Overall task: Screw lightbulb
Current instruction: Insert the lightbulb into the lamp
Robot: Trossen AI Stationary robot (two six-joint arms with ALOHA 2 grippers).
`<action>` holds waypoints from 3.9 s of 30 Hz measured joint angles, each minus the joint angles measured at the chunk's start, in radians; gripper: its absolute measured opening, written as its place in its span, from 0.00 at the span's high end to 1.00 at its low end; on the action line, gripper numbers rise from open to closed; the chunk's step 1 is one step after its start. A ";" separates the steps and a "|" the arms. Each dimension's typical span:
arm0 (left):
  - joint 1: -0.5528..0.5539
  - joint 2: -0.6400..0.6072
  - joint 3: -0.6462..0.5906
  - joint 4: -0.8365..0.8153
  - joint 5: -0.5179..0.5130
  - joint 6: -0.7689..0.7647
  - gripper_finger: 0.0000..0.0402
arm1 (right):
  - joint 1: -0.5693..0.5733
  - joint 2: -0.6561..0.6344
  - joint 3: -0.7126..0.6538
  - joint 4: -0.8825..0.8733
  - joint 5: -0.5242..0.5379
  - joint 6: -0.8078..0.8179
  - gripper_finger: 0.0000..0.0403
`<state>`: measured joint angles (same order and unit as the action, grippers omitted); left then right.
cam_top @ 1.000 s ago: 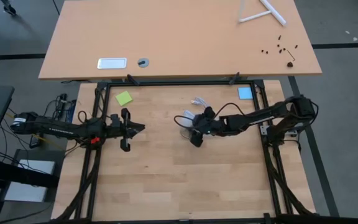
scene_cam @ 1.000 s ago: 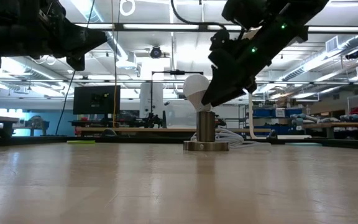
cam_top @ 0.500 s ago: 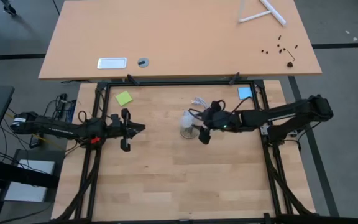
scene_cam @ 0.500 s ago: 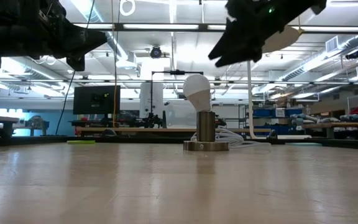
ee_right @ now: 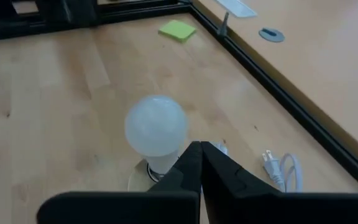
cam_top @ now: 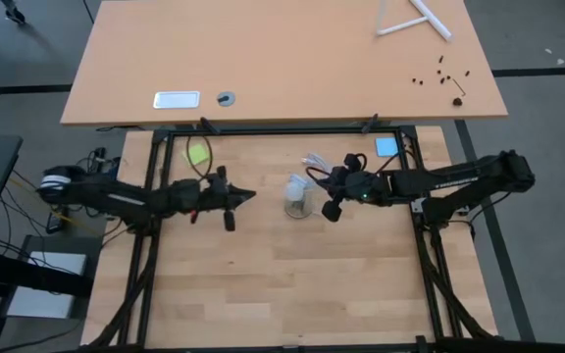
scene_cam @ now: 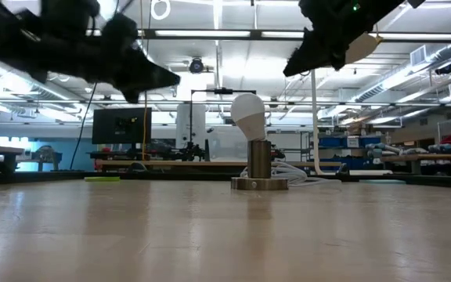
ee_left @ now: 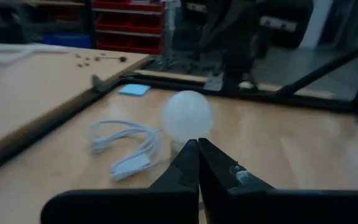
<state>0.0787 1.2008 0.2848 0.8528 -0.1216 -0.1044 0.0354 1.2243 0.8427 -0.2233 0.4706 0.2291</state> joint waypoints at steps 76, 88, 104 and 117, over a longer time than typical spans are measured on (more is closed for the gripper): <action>0.113 0.655 0.407 0.119 0.333 -0.215 1.00 | -0.276 0.197 -0.126 0.539 -0.487 -0.136 0.99; 0.113 0.655 0.407 0.109 0.340 -0.215 1.00 | -0.265 0.163 -0.126 0.480 -0.524 -0.101 0.99; 0.113 0.655 0.406 0.104 0.335 -0.213 1.00 | -0.179 0.098 -0.128 0.373 -0.497 -0.071 0.99; 0.124 0.558 0.305 0.124 0.219 -0.253 1.00 | -0.200 0.006 -0.128 0.219 -0.234 -0.011 0.93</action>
<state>0.2027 1.7588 0.5893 0.9769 0.0971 -0.3575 -0.1645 1.2308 0.7143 -0.0044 0.2363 0.2182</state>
